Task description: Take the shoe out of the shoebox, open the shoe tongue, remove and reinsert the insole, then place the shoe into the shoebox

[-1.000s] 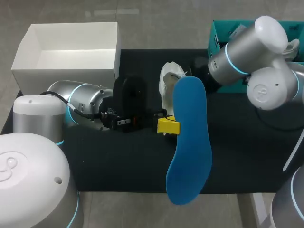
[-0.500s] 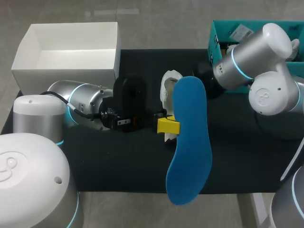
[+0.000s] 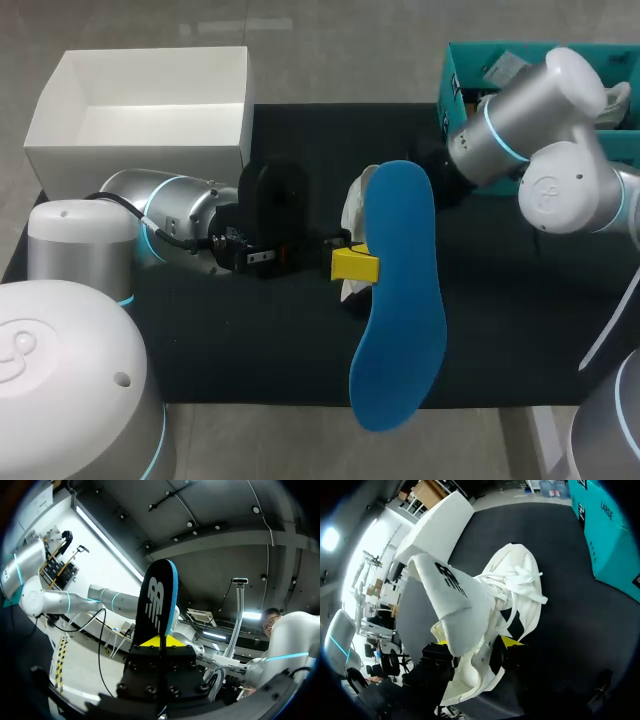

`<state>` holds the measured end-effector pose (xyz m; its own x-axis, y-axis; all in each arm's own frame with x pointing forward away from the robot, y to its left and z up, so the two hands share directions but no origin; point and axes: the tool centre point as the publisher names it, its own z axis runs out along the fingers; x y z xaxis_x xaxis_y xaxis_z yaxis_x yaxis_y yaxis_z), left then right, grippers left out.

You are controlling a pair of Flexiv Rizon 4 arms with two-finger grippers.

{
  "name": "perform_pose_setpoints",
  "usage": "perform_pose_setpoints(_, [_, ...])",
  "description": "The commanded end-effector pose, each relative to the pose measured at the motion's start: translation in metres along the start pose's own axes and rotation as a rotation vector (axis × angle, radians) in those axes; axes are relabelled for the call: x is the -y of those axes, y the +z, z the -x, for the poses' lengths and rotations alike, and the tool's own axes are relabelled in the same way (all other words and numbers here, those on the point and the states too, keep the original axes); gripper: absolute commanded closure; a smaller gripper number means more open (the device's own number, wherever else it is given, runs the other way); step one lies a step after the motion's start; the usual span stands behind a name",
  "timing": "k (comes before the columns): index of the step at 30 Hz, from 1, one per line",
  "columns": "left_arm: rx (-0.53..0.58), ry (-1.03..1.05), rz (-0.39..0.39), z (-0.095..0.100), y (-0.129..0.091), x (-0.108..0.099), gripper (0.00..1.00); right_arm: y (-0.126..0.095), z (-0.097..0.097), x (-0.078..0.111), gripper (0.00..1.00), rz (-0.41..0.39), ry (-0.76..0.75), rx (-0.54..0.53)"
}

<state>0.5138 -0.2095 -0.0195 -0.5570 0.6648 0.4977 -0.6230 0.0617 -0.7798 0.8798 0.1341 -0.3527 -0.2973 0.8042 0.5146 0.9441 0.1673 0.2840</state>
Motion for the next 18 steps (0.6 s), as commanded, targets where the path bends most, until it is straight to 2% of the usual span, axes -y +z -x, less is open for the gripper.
perform_pose_setpoints(1, [0.0,0.0,-0.001,0.0,0.0,0.0,1.0,-0.032,-0.017,0.01,0.0,0.09,-0.004,-0.041])
perform_pose_setpoints(4, [0.0,0.0,-0.001,0.0,0.0,0.0,1.0,-0.047,-0.025,0.006,0.0,0.207,-0.01,-0.139])
perform_pose_setpoints(5, [0.0,0.0,-0.001,0.0,0.0,0.0,1.0,-0.049,-0.026,0.004,0.0,0.222,-0.033,-0.16])
perform_pose_setpoints(18, [0.0,0.0,-0.001,0.0,0.0,0.0,1.0,-0.049,-0.026,0.004,0.0,0.222,-0.033,-0.16])
